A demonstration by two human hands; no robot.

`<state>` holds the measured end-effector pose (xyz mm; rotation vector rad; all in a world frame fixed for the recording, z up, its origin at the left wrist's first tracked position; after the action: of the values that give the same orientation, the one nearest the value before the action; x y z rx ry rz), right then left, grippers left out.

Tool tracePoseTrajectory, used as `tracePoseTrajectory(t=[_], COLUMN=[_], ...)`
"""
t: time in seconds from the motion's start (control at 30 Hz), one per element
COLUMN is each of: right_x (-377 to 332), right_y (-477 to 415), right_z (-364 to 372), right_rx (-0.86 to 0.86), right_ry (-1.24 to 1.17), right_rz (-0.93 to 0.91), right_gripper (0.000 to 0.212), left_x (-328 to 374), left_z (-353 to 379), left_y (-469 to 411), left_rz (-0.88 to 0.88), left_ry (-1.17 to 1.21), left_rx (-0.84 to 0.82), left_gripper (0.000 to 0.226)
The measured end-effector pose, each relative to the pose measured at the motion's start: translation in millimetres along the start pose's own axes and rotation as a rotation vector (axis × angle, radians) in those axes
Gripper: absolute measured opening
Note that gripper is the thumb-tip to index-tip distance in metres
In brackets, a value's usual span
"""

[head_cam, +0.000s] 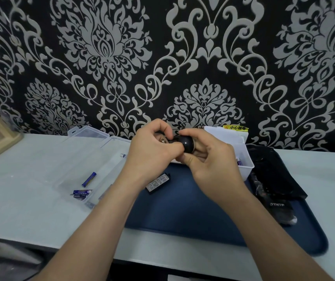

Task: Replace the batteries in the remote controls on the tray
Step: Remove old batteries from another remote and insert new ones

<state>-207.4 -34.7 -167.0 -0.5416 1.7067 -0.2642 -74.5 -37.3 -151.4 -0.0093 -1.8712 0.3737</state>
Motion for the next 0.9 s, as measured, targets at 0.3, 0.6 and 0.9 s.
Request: tracePoseTrajectory(t=[0.3,0.6,0.9], right_x=[-1.1,0.0,0.5], right_y=[-5.9,-3.9,-2.2], right_z=[-30.0,-29.1,-17.2], right_rx=[0.071,0.048,0.018], right_ry=[-0.385,-0.46,-0.448], right_rz=[0.165,0.189,0.177], right_gripper=[0.035,0.035,0.037], left_x=[15.3,25.8,22.5], left_z=[-24.0,4.0,1.0], left_y=[-0.1,16.8,8.6], left_rz=[0.193,0.669,0.557], left_ry=[-0.012,-0.669,-0.539], left_rx=[-0.001,0.046,0.139], left_gripper=[0.019,0.032,0.017])
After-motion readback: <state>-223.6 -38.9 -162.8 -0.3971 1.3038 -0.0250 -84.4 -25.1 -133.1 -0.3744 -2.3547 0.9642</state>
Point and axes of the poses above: each hand's wrist, its own y-axis away from the middle knuckle, its own z-axis out of the palm, x = y × z, the point moved 4 cm from there along -y, towards the middle knuckle
